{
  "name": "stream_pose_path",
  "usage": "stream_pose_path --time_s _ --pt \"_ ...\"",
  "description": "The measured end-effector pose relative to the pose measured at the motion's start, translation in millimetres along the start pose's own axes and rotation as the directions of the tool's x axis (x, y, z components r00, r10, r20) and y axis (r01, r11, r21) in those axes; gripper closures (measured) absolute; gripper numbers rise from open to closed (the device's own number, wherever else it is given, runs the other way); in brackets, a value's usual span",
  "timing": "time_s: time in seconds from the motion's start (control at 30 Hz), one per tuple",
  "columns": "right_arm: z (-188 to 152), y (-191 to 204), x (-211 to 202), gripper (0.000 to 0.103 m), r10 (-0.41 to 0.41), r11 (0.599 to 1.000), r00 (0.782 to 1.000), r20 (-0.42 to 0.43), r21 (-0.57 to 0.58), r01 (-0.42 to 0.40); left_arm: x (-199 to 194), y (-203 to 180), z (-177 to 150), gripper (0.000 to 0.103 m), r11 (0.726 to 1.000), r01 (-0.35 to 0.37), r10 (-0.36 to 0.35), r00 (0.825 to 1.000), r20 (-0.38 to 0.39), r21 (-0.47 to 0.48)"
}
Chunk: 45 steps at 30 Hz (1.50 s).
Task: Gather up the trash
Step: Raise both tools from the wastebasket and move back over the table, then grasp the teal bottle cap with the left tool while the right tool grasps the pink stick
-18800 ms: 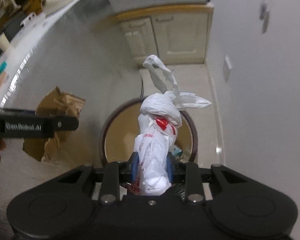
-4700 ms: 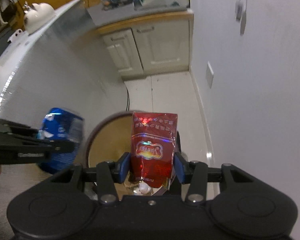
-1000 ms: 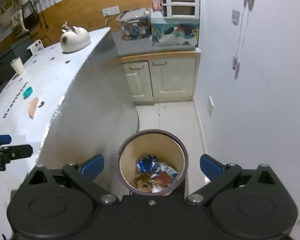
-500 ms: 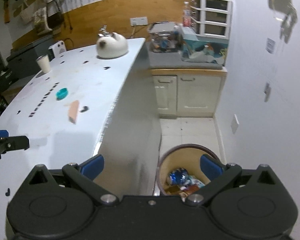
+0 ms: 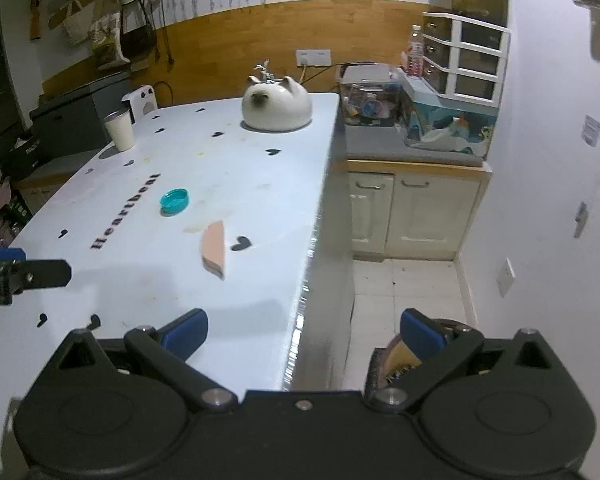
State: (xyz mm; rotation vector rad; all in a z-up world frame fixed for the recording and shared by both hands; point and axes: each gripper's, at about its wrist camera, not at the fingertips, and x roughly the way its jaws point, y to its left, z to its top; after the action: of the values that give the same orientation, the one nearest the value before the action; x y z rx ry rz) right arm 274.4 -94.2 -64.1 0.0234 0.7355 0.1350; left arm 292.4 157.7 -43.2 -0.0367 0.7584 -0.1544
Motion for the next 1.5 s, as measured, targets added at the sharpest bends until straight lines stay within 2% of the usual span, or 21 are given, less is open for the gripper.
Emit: stream_pose_path --time_s 0.27,0.43,0.7,0.93,1.03,1.27,1.37,1.5 --pt "7 33 29 0.0 0.041 0.999 0.999 0.021 -0.033 -0.041 31 33 10 0.0 1.0 -0.021 0.021 1.0 0.004 -0.018" --pt "9 55 51 0.0 0.064 0.995 0.995 0.075 -0.085 -0.057 55 51 18 0.0 0.999 -0.031 0.031 1.0 0.001 -0.034" --pt "27 80 112 0.0 0.104 0.988 0.993 0.055 -0.118 -0.097 91 71 37 0.0 0.996 -0.06 0.061 0.998 0.024 -0.065" --pt "37 94 158 0.021 0.143 0.975 0.99 0.015 -0.172 -0.138 127 70 50 0.0 0.998 -0.035 0.038 0.998 0.056 -0.045" --pt "38 96 172 0.027 0.141 0.976 0.99 -0.002 -0.165 -0.139 147 65 54 0.0 1.0 -0.02 0.02 0.998 0.055 -0.012" --pt "33 97 191 0.049 0.149 0.977 0.989 -0.02 -0.151 -0.15 188 59 60 0.0 1.0 -0.001 0.0 0.999 0.047 0.024" --pt "33 97 197 0.062 0.14 0.976 0.99 -0.028 -0.162 -0.142 205 57 63 0.01 0.999 -0.014 0.013 0.999 0.034 0.045" --pt "37 97 202 0.071 0.141 0.973 0.99 -0.029 -0.18 -0.144 225 54 64 0.019 0.996 -0.047 0.046 0.999 0.022 0.073"
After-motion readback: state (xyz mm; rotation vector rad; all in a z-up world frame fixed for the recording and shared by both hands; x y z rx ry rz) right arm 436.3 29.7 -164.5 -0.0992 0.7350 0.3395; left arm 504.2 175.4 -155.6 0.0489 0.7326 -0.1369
